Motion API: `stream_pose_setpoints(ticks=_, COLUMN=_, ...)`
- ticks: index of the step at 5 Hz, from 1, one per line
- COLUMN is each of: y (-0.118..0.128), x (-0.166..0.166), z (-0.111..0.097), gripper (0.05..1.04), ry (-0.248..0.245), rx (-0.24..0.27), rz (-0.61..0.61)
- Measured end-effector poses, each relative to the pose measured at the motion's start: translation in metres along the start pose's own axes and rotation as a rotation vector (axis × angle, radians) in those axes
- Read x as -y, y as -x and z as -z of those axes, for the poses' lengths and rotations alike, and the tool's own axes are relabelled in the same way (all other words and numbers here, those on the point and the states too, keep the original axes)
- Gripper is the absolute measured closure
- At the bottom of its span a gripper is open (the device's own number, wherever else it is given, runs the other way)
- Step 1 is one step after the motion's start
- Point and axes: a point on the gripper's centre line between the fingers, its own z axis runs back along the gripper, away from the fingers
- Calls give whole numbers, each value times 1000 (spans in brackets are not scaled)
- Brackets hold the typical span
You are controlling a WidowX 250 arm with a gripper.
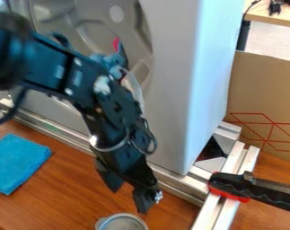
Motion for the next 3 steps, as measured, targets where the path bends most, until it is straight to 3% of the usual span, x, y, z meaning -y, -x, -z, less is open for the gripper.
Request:
stream_pose_setpoints(ticks=1, y=10, x=9, z=-26, gripper=85, ry=41, rx=28, rz=38)
stream_pose_setpoints(ticks=2, y=22, x=34, z=-29, gripper=85, ry=91, rx=-6, rz=107)
stream_pose_setpoints(ticks=3, y=30, x=59, z=-10, gripper=85, ry=125, rx=-81, rz=142)
